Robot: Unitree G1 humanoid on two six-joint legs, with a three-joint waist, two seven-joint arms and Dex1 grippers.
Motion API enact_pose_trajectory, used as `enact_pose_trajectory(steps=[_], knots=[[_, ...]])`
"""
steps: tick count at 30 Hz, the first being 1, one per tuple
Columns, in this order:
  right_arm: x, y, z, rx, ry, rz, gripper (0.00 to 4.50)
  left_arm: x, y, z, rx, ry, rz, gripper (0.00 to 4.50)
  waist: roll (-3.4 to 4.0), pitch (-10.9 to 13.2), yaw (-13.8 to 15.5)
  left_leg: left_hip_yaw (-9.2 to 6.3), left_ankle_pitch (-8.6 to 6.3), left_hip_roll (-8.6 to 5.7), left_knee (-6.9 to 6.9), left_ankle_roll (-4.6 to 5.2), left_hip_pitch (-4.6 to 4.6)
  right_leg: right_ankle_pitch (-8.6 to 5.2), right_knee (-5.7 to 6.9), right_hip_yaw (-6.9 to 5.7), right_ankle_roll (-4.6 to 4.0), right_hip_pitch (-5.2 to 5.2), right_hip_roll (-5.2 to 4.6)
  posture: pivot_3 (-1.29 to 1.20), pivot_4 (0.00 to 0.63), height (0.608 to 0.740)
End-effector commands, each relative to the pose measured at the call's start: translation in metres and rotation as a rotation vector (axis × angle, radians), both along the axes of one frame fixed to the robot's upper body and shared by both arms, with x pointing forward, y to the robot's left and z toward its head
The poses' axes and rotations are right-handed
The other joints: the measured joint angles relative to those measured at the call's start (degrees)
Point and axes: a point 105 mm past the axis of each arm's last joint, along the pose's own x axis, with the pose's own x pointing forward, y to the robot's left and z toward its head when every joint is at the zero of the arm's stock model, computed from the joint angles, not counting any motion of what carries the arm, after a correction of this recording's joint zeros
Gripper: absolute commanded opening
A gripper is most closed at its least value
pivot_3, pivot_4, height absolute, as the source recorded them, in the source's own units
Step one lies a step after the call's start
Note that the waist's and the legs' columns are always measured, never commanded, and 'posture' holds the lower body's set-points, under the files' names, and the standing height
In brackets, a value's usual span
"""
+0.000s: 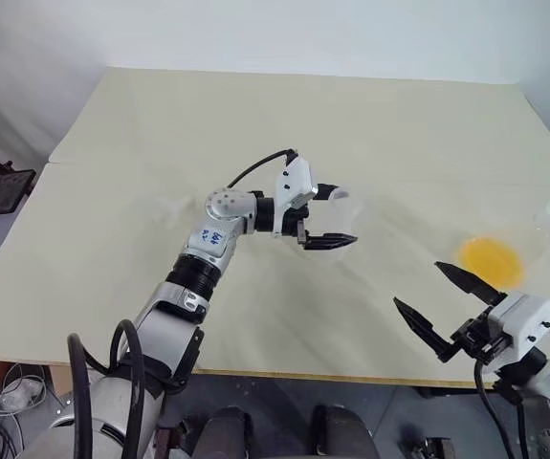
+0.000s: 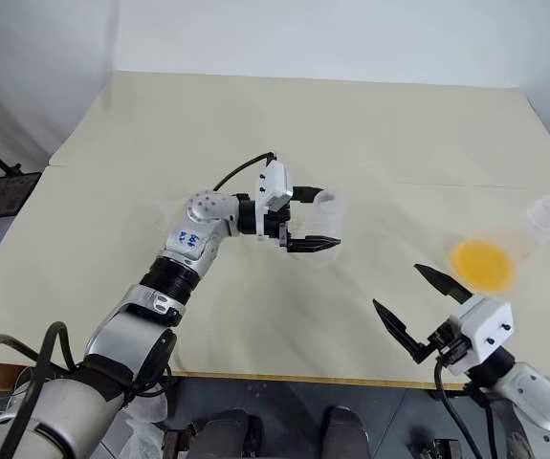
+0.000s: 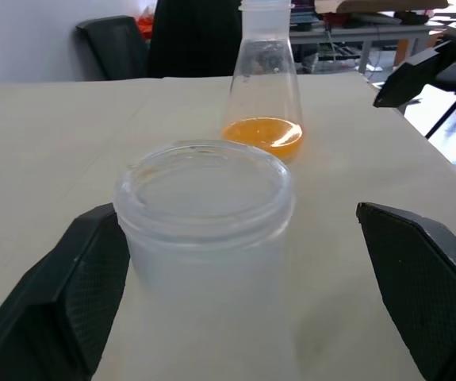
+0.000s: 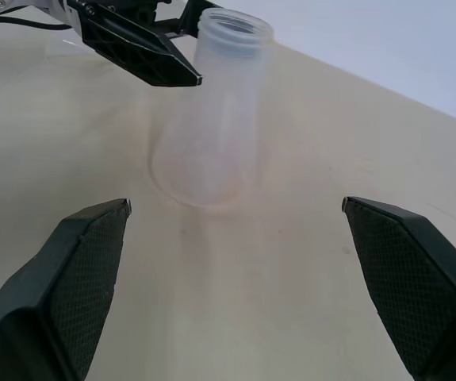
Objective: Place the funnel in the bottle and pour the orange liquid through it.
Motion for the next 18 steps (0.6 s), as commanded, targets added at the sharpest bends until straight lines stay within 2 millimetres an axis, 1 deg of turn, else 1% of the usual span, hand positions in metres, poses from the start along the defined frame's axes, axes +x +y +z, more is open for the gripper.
enact_pose_trajectory(steps=[1, 9, 11, 15, 18], knots=[[-0.001, 0.005, 0.01, -0.006, -0.037, 0.024, 4.5, -0.003, 0.004, 0.015, -0.015, -0.033, -0.022, 4.48, 0.0, 0.0, 0.0, 0.0, 0.0, 0.0, 0.0, 0.0, 0.0, 0.0, 0.0, 0.0, 0.0, 0.0, 0.0, 0.0, 0.15, 0.74], [0.005, 0.01, 0.007, 0.0, -0.025, 0.063, 4.5, 0.009, 0.031, 0.009, 0.005, 0.016, 0.078, 4.48, 0.0, 0.0, -0.1, -0.02, 0.0, 0.01, 0.01, 0.0, 0.01, 0.0, 0.03, 0.0, 0.0, 0.0, 0.0, 0.0, 0.15, 0.74], [0.008, 0.012, 0.007, 0.002, -0.024, 0.076, 4.5, 0.014, 0.043, 0.007, 0.008, 0.028, 0.126, 4.48, 0.0, 0.0, -0.1, -0.02, 0.0, 0.0, 0.02, 0.0, 0.01, 0.0, 0.03, 0.0, 0.0, 0.0, 0.0, 0.0, 0.15, 0.74], [0.014, 0.014, 0.008, -0.004, -0.024, 0.106, 4.5, 0.016, 0.055, -0.001, 0.025, 0.043, 0.16, 4.48, 0.0, 0.0, -0.1, -0.05, 0.0, 0.0, 0.03, 0.0, 0.01, 0.0, 0.05, -0.01, 0.0, 0.0, 0.0, 0.0, 0.15, 0.74], [0.018, 0.015, 0.011, -0.002, -0.035, 0.116, 4.5, 0.017, 0.075, 0.005, -0.001, 0.021, 0.205, 4.48, 0.0, 0.0, -0.2, -0.06, 0.0, 0.01, 0.03, 0.0, 0.01, 0.0, 0.05, -0.02, 0.0, 0.0, 0.0, 0.0, 0.15, 0.74]])
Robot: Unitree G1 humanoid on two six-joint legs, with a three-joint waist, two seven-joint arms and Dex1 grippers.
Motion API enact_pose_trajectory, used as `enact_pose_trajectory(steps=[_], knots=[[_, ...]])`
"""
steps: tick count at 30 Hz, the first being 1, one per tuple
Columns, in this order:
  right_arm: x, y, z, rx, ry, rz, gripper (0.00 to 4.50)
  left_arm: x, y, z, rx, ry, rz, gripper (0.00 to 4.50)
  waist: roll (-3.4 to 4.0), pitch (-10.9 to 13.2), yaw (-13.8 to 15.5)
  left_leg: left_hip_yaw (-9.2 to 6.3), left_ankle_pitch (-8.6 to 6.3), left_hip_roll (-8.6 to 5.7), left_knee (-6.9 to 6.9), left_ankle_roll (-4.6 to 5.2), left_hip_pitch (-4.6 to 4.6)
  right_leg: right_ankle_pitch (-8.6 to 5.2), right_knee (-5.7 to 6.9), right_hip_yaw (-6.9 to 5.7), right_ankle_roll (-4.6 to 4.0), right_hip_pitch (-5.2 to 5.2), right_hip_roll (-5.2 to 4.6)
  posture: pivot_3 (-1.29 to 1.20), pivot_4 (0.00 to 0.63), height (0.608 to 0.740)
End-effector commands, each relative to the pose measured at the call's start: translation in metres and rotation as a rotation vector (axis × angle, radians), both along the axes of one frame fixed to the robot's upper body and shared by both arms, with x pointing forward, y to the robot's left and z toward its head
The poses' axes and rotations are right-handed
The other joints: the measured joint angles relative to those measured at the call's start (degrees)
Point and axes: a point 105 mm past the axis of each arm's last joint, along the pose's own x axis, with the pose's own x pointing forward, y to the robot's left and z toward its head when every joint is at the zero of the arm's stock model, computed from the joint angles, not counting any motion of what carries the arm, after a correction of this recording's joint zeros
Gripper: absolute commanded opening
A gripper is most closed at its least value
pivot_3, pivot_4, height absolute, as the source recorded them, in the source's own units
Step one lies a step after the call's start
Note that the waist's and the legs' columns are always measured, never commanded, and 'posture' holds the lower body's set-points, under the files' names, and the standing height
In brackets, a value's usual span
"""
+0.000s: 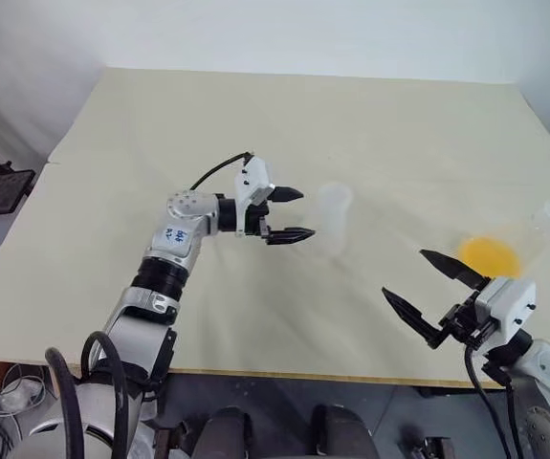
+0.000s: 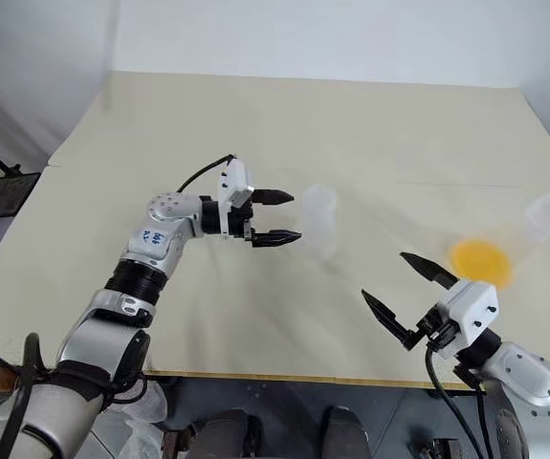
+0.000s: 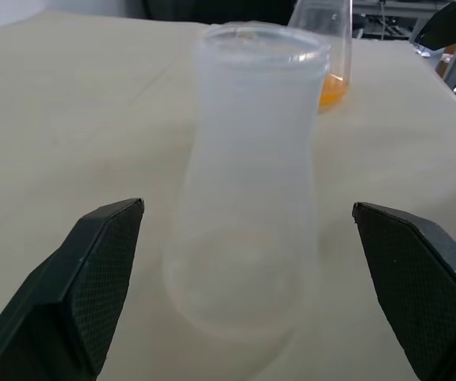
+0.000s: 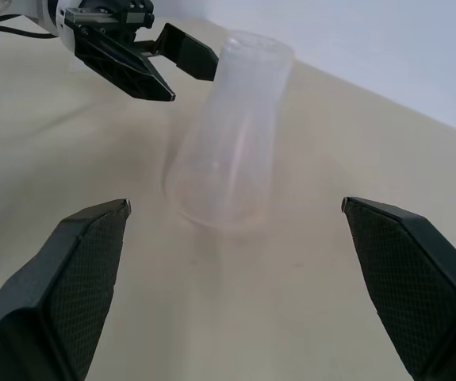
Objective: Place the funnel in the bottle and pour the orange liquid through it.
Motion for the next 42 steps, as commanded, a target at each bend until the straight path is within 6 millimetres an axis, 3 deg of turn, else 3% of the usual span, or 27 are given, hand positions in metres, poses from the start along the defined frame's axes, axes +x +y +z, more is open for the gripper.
enact_pose_trajectory(steps=[1, 5, 9, 12, 16, 21, 23, 26, 32, 35, 38, 42], knots=[[0.001, 0.003, 0.007, 0.002, -0.024, 0.027, 4.5, 0.002, 0.024, 0.024, -0.05, -0.083, 0.062, 4.48, 0.0, 0.0, 0.0, -0.01, 0.0, 0.0, 0.0, 0.0, 0.0, 0.0, 0.0, 0.0, 0.0, 0.0, 0.0, 0.0, 0.15, 0.74], [0.004, 0.008, 0.006, -0.003, -0.019, 0.072, 4.5, 0.001, 0.055, 0.041, -0.113, -0.173, 0.152, 4.48, 0.0, 0.0, -0.5, -0.05, 0.0, 0.02, 0.01, 0.0, 0.0, 0.0, 0.04, -0.02, 0.0, 0.0, 0.0, 0.0, 0.15, 0.74], [0.018, 0.019, 0.01, -0.012, -0.027, 0.155, 4.5, -0.024, 0.118, 0.051, -0.148, -0.333, 0.324, 4.48, 0.02, 0.0, -2.0, -0.29, 0.0, 0.09, -0.01, 0.0, 0.1, 0.0, 0.08, 0.06, 0.0, -0.01, 0.0, 0.0, 0.15, 0.74], [0.023, 0.025, 0.013, -0.011, -0.034, 0.202, 4.5, -0.038, 0.147, 0.043, -0.169, -0.305, 0.457, 4.48, 0.02, 0.0, -2.6, -0.55, 0.0, 0.1, -0.02, -0.01, 0.13, 0.0, 0.13, 0.0, 0.0, 0.02, 0.0, 0.0, 0.15, 0.74], [0.031, 0.04, 0.016, -0.011, -0.035, 0.286, 4.5, -0.068, 0.199, 0.018, -0.176, -0.265, 0.713, 4.48, 0.02, 0.0, -2.8, -0.64, 0.0, 0.07, 0.05, -0.01, 0.12, 0.0, 0.13, 0.03, 0.0, 0.1, -0.06, 0.0, 0.15, 0.74], [0.04, 0.057, 0.019, 0.006, -0.005, 0.367, 4.5, -0.121, 0.252, -0.025, -0.182, -0.178, 1.019, 4.48, 0.0, 0.0, -2.8, -0.74, 0.0, 0.09, 0.03, -0.01, 0.12, 0.0, 0.12, 0.03, 0.0, 0.12, -0.07, 0.0, 0.15, 0.74], [0.042, 0.06, 0.021, 0.002, -0.02, 0.378, 4.5, -0.136, 0.256, -0.034, -0.186, -0.15, 1.067, 4.48, 0.0, 0.0, -2.6, -0.75, 0.0, 0.1, 0.04, -0.01, 0.11, 0.0, 0.09, 0.03, 0.0, 0.13, -0.08, 0.0, 0.15, 0.74], [0.043, 0.062, 0.019, 0.003, -0.018, 0.391, 4.5, -0.143, 0.258, -0.04, -0.178, -0.147, 1.122, 4.48, -0.01, 0.0, -1.0, -0.87, 0.0, 0.09, 0.11, -0.01, 0.11, 0.0, 0.07, 0.02, 0.0, 0.23, -0.08, 0.0, 0.15, 0.74], [0.041, 0.064, 0.016, -0.004, -0.014, 0.402, 4.5, -0.125, 0.222, -0.042, -0.2, -0.116, 1.057, 4.48, -0.05, 0.0, -0.1, -0.93, -0.03, -0.04, 0.14, 0.04, 0.13, 0.0, -0.01, 0.13, 0.0, 0.35, -0.1, 0.0, 0.15, 0.74], [0.04, 0.063, 0.016, -0.007, -0.014, 0.398, 4.5, -0.097, 0.204, -0.039, -0.21, -0.095, 1.038, 4.48, -0.05, 0.0, 0.0, -0.9, -0.03, -0.03, 0.13, 0.04, 0.14, 0.0, 0.0, 0.1, 0.0, 0.35, -0.07, 0.0, 0.15, 0.74], [0.036, 0.062, 0.017, -0.003, -0.018, 0.381, 4.5, -0.052, 0.188, -0.033, -0.246, -0.051, 1.04, 4.48, -0.06, 0.0, 0.2, -0.9, -0.03, -0.05, 0.15, 0.04, 0.15, 0.0, 0.02, 0.05, 0.0, 0.37, -0.05, 0.0, 0.15, 0.74], [0.034, 0.064, 0.015, 0.002, -0.018, 0.372, 4.5, -0.016, 0.173, -0.039, -0.203, -0.003, 1.022, 4.48, -0.11, -0.1, -0.9, -0.8, -0.03, -0.08, 0.02, 0.03, 0.18, 0.0, 0.04, 0.01, 0.0, 0.31, -0.05, 0.0, 0.15, 0.74]])
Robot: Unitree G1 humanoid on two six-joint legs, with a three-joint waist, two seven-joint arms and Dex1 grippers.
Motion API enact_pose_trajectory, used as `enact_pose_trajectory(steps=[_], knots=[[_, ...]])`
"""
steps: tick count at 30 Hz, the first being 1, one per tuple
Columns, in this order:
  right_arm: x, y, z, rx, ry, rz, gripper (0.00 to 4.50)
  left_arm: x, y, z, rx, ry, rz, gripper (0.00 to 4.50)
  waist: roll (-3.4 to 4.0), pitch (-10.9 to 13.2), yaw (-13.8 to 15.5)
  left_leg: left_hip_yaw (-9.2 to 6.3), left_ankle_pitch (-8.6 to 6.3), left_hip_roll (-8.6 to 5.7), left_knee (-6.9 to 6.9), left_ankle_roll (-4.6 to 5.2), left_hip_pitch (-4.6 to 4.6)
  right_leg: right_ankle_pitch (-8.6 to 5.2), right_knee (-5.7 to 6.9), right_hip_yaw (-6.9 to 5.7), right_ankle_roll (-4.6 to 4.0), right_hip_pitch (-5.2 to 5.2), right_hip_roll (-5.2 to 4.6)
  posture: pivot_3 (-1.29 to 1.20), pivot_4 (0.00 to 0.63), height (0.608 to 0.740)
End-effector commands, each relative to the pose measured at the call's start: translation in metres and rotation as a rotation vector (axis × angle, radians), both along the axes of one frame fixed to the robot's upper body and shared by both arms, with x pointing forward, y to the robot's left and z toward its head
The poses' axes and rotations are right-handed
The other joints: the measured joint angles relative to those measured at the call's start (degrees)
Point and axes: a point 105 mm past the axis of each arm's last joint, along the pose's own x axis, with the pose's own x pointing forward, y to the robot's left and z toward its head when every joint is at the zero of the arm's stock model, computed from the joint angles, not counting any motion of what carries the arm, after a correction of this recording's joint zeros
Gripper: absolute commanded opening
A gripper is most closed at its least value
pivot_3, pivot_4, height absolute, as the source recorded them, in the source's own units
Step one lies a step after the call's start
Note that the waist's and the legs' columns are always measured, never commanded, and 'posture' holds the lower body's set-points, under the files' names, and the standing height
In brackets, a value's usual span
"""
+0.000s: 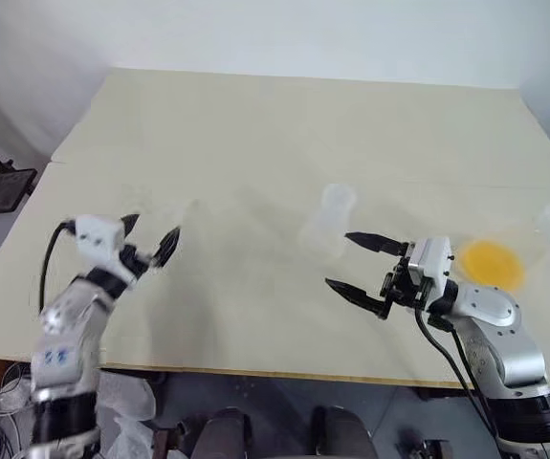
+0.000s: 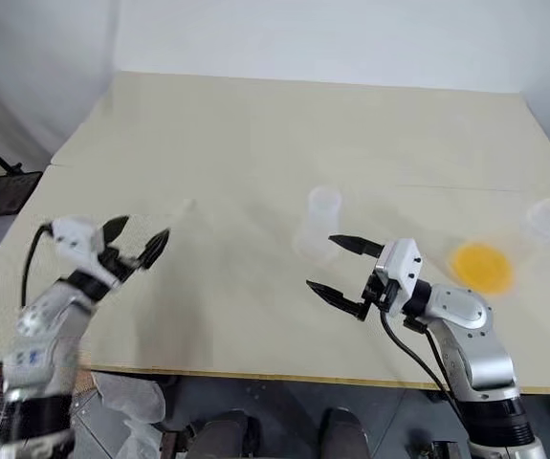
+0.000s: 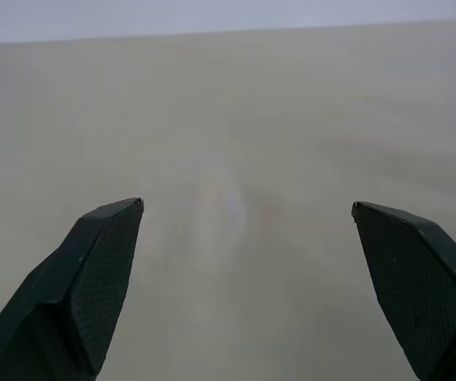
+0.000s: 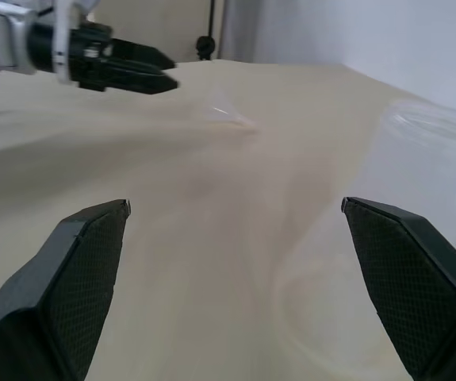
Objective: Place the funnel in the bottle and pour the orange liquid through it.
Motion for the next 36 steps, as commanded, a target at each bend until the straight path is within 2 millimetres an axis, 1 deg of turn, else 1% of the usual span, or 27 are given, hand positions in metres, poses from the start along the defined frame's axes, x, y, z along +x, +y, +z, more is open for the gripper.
enact_pose_trajectory(steps=[1, 4, 6, 8, 9, 11, 14, 19, 22, 23, 27, 28, 29, 30, 31, 33, 34, 36], knots=[[-0.006, 0.003, 0.009, 0.013, -0.049, -0.003, 4.5, 0.024, -0.012, -0.015, 0.034, 0.079, -0.011, 4.48, 0.0, 0.0, -0.6, 0.01, 0.0, 0.0, -0.04, 0.0, -0.01, 0.0, 0.0, -0.06, 0.0, -0.04, 0.01, 0.0, 0.15, 0.74], [-0.007, 0.002, 0.01, 0.016, -0.052, -0.014, 4.5, 0.041, -0.018, -0.016, 0.058, 0.103, -0.014, 4.48, 0.0, 0.0, -1.1, 0.16, 0.01, 0.05, -0.08, -0.01, -0.07, 0.0, 0.04, -0.27, 0.0, -0.14, 0.01, 0.0, 0.15, 0.74], [-0.008, 0.001, 0.011, 0.019, -0.059, -0.031, 4.5, 0.054, -0.015, -0.014, 0.057, 0.123, 0.026, 4.48, -0.01, 0.0, -1.0, 0.19, 0.01, 0.07, -0.07, -0.02, -0.08, 0.0, 0.04, -0.3, 0.0, -0.17, 0.0, 0.0, 0.15, 0.74], [-0.009, -0.002, 0.011, 0.021, -0.066, -0.054, 4.5, 0.06, -0.016, -0.013, 0.033, 0.141, 0.032, 4.48, -0.01, 0.0, -0.8, 0.3, 0.04, 0.07, 0.0, -0.07, -0.15, 0.0, 0.06, -0.38, 0.0, -0.17, 0.0, 0.0, 0.15, 0.74], [-0.009, -0.003, 0.011, 0.022, -0.066, -0.061, 4.5, 0.061, -0.015, -0.012, 0.036, 0.134, 0.039, 4.3, -0.01, 0.0, -0.8, 0.34, 0.04, 0.08, 0.01, -0.07, -0.17, 0.0, 0.06, -0.39, 0.0, -0.16, 0.0, 0.0, 0.15, 0.74], [-0.01, -0.004, 0.009, 0.025, -0.065, -0.071, 4.5, 0.06, -0.013, -0.011, 0.044, 0.125, 0.044, 3.88, -0.01, 0.0, -0.9, 0.33, 0.04, 0.07, 0.01, -0.07, -0.16, 0.0, 0.06, -0.37, 0.0, -0.15, -0.02, 0.0, 0.15, 0.74], [-0.011, -0.003, 0.007, 0.03, -0.064, -0.08, 4.5, 0.056, -0.009, -0.011, 0.038, 0.122, 0.04, 2.94, -0.01, 0.0, -0.9, 0.29, 0.04, 0.07, 0.0, -0.07, -0.16, 0.0, 0.07, -0.37, 0.0, -0.17, -0.02, 0.0, 0.15, 0.74], [-0.011, -0.002, 0.006, 0.036, -0.067, -0.085, 4.5, 0.052, -0.004, -0.01, 0.053, 0.118, 0.041, 1.21, -0.01, 0.0, -0.8, 0.28, 0.04, 0.09, 0.03, -0.07, -0.15, 0.0, 0.07, -0.35, 0.0, -0.16, -0.02, 0.0, 0.15, 0.74], [-0.01, -0.001, 0.006, 0.039, -0.076, -0.093, 4.5, 0.049, -0.004, 0.003, 0.047, 0.065, 0.009, 0.24, -0.01, 0.0, -0.8, 0.25, 0.04, 0.08, 0.04, -0.07, -0.15, 0.0, 0.07, -0.34, 0.0, -0.16, -0.02, 0.0, 0.15, 0.74], [-0.01, -0.002, 0.006, 0.04, -0.08, -0.098, 4.5, 0.048, -0.005, 0.009, 0.041, 0.043, -0.009, 0.03, -0.01, 0.0, -0.8, 0.24, 0.04, 0.08, 0.04, -0.07, -0.16, 0.0, 0.07, -0.34, 0.0, -0.16, -0.02, 0.0, 0.15, 0.74], [-0.011, -0.005, 0.005, 0.04, -0.087, -0.125, 4.5, 0.04, -0.009, 0.029, 0.059, -0.038, -0.091, 0.03, -0.01, 0.0, -0.7, 0.15, 0.04, 0.08, 0.04, -0.07, -0.17, 0.0, 0.07, -0.35, 0.0, -0.16, -0.02, 0.0, 0.15, 0.74], [-0.012, -0.006, 0.005, 0.041, -0.088, -0.133, 4.5, 0.039, -0.01, 0.036, 0.067, -0.065, -0.115, 0.03, 0.0, 0.0, -0.8, 0.13, 0.04, 0.08, 0.04, -0.07, -0.17, 0.0, 0.07, -0.36, 0.0, -0.15, -0.02, 0.0, 0.15, 0.74], [-0.013, -0.008, 0.005, 0.044, -0.091, -0.146, 4.5, 0.035, -0.016, 0.048, 0.051, -0.103, -0.184, 0.03, -0.01, 0.0, -0.8, 0.13, 0.04, 0.08, 0.04, -0.07, -0.17, 0.0, 0.07, -0.35, 0.0, -0.15, -0.02, 0.0, 0.15, 0.74], [-0.013, -0.009, 0.005, 0.046, -0.094, -0.157, 4.5, 0.031, -0.024, 0.061, 0.051, -0.149, -0.254, 0.03, -0.01, 0.0, -0.8, 0.13, 0.04, 0.08, 0.04, -0.07, -0.17, 0.0, 0.07, -0.35, 0.0, -0.16, -0.02, 0.0, 0.15, 0.74], [-0.014, -0.012, 0.005, 0.047, -0.1, -0.175, 4.5, 0.025, -0.035, 0.075, 0.099, -0.205, -0.337, 0.03, -0.01, 0.0, -0.8, 0.14, 0.04, 0.08, 0.04, -0.07, -0.18, 0.0, 0.07, -0.36, 0.0, -0.16, -0.02, 0.0, 0.15, 0.74], [-0.016, -0.021, 0.007, 0.061, -0.113, -0.224, 4.5, 0.013, -0.062, 0.096, 0.265, -0.295, -0.531, 0.03, -0.02, 0.0, -0.6, 0.15, 0.04, 0.07, 0.08, -0.07, -0.26, 0.0, 0.06, -0.39, 0.0, -0.16, -0.02, 0.0, 0.15, 0.74], [-0.017, -0.025, 0.008, 0.072, -0.12, -0.248, 4.5, 0.008, -0.072, 0.104, 0.303, -0.319, -0.603, 0.03, -0.02, 0.0, -0.5, 0.2, 0.04, 0.06, 0.11, -0.07, -0.28, 0.0, 0.06, -0.43, 0.0, -0.14, -0.01, 0.0, 0.15, 0.74], [-0.02, -0.037, 0.016, 0.115, -0.157, -0.31, 4.5, 0.0, -0.095, 0.128, 0.37, -0.384, -0.773, 0.03, -0.02, 0.0, -0.3, 0.2, 0.04, 0.03, 0.12, -0.07, -0.28, 0.0, 0.05, -0.43, 0.0, -0.1, -0.02, 0.0, 0.15, 0.74]])
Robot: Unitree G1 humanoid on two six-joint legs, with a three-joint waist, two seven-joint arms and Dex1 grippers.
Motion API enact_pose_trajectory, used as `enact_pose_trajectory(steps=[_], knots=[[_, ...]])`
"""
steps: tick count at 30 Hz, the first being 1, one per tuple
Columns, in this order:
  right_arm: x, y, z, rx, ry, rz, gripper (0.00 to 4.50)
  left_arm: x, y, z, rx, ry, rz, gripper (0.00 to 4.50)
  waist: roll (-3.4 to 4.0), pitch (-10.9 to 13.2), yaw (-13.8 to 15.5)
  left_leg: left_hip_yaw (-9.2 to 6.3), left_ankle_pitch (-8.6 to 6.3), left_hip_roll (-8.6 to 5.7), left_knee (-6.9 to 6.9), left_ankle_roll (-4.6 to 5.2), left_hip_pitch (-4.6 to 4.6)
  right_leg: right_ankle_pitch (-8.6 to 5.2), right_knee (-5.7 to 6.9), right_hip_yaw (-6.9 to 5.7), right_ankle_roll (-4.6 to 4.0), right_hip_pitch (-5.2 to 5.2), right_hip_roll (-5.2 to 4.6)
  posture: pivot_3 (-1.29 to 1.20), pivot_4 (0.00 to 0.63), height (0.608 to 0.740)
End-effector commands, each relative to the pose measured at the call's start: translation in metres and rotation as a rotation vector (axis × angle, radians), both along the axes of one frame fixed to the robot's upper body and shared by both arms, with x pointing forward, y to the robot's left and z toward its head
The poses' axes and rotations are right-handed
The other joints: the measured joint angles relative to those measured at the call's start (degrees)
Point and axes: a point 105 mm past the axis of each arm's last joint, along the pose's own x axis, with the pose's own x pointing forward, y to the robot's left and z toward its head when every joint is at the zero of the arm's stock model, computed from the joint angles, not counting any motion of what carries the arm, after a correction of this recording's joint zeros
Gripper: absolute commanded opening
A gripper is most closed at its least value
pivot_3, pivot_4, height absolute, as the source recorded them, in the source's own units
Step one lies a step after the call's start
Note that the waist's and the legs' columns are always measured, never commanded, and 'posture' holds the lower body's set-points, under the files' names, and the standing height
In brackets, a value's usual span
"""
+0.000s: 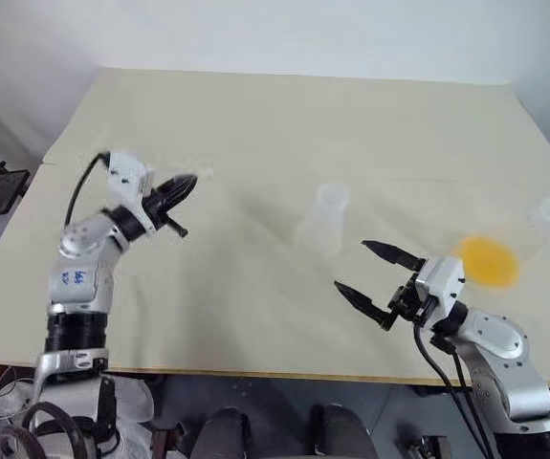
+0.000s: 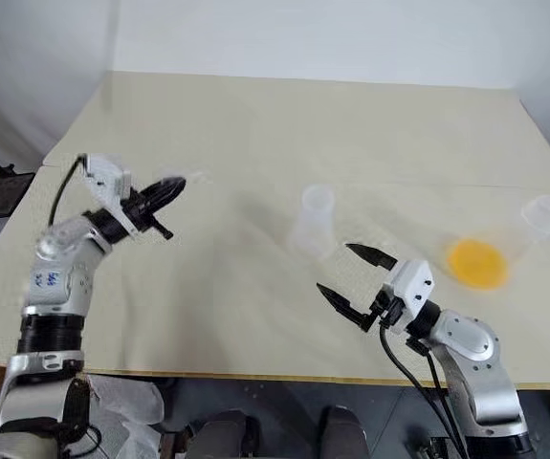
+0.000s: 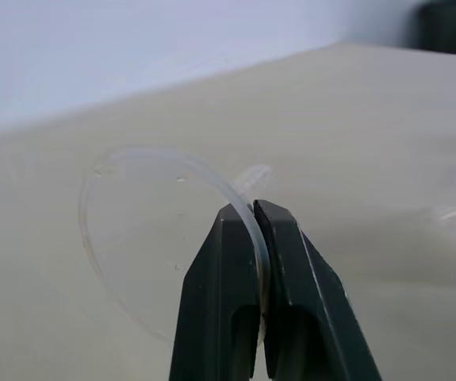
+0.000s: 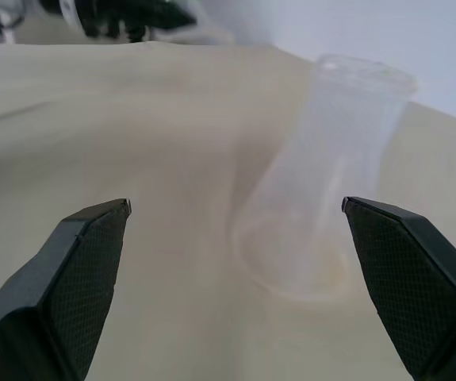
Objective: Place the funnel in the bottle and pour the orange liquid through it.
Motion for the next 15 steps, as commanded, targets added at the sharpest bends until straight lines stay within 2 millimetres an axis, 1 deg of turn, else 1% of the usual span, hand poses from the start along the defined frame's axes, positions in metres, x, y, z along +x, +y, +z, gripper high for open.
enact_pose_trajectory(steps=[1, 3, 7, 10, 12, 15], knots=[[-0.008, -0.018, 0.025, 0.063, -0.127, -0.094, 4.5, -0.021, -0.04, 0.04, 0.141, -0.137, -0.283, 0.03, 0.0, 0.0, 0.2, 0.01, 0.0, -0.01, 0.0, 0.0, 0.01, 0.0, -0.01, 0.0, 0.0, 0.01, 0.0, 0.0, 0.15, 0.74], [-0.011, -0.03, 0.033, 0.087, -0.173, -0.157, 4.5, -0.022, -0.058, 0.048, 0.305, -0.159, -0.39, 0.03, -0.01, 0.0, 0.4, 0.06, 0.0, -0.01, 0.0, 0.0, 0.0, 0.0, -0.03, -0.01, 0.0, 0.02, 0.01, 0.0, 0.15, 0.74], [-0.016, -0.044, 0.044, 0.171, -0.221, -0.248, 4.5, -0.015, -0.077, 0.051, 0.557, -0.186, -0.479, 0.03, 0.03, 0.0, -0.3, 0.36, 0.0, 0.02, -0.17, 0.0, 0.18, 0.0, -0.04, 0.04, 0.0, -0.02, 0.02, 0.0, 0.15, 0.74], [-0.02, -0.041, 0.039, 0.183, -0.216, -0.267, 4.5, -0.009, -0.096, 0.054, 0.67, -0.197, -0.518, 0.03, 0.03, 0.0, -0.5, 0.45, 0.01, 0.07, -0.19, 0.0, 0.12, 0.0, -0.02, 0.04, 0.0, -0.15, 0.05, 0.0, 0.15, 0.74], [-0.022, -0.036, 0.035, 0.192, -0.21, -0.272, 4.5, -0.007, -0.105, 0.05, 0.735, -0.208, -0.549, 0.03, 0.02, 0.0, -0.5, 0.48, 0.01, 0.07, -0.17, 0.0, 0.09, 0.0, -0.02, 0.05, 0.0, -0.18, 0.04, 0.0, 0.15, 0.74], [-0.024, -0.03, 0.031, 0.206, -0.202, -0.278, 4.5, -0.004, -0.119, 0.052, 0.727, -0.226, -0.568, 0.03, 0.02, 0.0, -0.4, 0.49, 0.01, 0.07, -0.17, 0.0, 0.08, 0.0, -0.02, 0.08, 0.0, -0.21, 0.03, 0.0, 0.15, 0.74]])
